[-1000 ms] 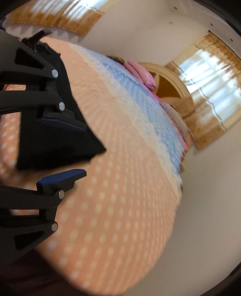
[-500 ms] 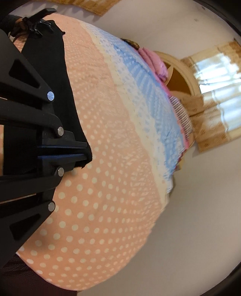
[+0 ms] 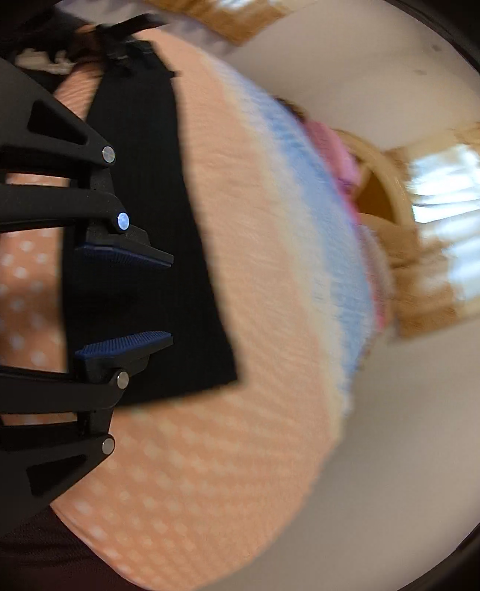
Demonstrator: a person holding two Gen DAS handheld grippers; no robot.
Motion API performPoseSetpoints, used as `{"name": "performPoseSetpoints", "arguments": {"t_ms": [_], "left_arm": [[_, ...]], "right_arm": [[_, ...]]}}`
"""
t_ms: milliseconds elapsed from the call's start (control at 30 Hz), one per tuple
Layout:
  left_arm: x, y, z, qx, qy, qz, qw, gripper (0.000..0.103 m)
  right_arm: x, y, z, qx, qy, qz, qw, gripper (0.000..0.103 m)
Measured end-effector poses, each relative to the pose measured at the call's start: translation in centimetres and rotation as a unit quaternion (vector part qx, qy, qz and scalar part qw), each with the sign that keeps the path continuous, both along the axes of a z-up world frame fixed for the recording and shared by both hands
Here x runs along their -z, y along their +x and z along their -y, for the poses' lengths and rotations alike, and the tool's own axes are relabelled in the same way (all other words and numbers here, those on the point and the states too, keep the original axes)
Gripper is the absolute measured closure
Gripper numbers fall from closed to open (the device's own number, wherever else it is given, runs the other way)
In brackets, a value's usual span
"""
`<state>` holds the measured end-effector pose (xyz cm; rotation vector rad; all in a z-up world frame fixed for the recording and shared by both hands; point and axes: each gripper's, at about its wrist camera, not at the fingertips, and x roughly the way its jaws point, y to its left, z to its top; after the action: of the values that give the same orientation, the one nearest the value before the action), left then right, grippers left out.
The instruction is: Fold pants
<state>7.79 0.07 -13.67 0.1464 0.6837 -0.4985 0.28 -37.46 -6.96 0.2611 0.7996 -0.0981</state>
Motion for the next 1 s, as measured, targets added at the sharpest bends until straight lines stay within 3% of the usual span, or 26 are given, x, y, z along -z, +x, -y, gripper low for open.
{"name": "performPoseSetpoints", "arguments": {"t_ms": [33,133,233,367,467,533,633,733,833,900,1000], "left_arm": [[0.1,-0.1,-0.1,-0.002,0.002,-0.002,1.0000,0.001],[0.5,-0.9,-0.5,-0.006,-0.001,-0.006,1.0000,0.000],[0.8,-2.4,-0.9,-0.004,0.001,0.003,1.0000,0.000],[1.1,-3.1,-1.5,-0.001,-0.008,0.009,0.9999,0.000],[0.9,-3.3,-1.4,-0.009,-0.002,0.014,0.9999,0.000],[0.4,-3.6,-1.6,-0.011,-0.004,0.019,0.9998,0.000],[-0.8,-4.6,-2.9,-0.019,-0.011,0.049,0.9986,0.000],[-1.0,-4.4,-5.0,-0.037,-0.021,0.051,0.9978,0.000],[0.6,-3.0,-6.6,-0.058,-0.027,0.008,0.9979,0.000],[1.6,-2.7,-7.1,-0.057,-0.038,-0.022,0.9974,0.000],[1.0,-3.8,-7.5,-0.061,-0.039,-0.007,0.9973,0.000]], "right_arm": [[1.2,0.1,-0.4,0.001,-0.003,-0.023,1.000,0.065],[2.1,-1.1,-1.8,0.000,-0.042,-0.021,0.999,0.065],[0.7,-1.1,-3.5,-0.008,-0.062,-0.031,0.998,0.065],[-0.6,0.3,-8.2,-0.071,-0.068,-0.004,0.995,0.065],[1.3,2.9,-13.7,-0.158,-0.058,-0.026,0.985,0.065],[4.8,4.4,-16.7,-0.194,-0.061,-0.093,0.975,0.063],[5.2,3.3,-19.9,-0.217,-0.149,-0.091,0.960,0.059],[3.9,3.8,-20.0,-0.247,-0.093,-0.106,0.959,0.059],[1.9,5.3,-22.0,-0.268,-0.054,-0.078,0.959,0.059],[0.6,7.3,-25.0,-0.296,-0.029,-0.052,0.953,0.059],[-0.1,11.2,-30.3,-0.339,0.019,-0.037,0.940,0.059]]}}
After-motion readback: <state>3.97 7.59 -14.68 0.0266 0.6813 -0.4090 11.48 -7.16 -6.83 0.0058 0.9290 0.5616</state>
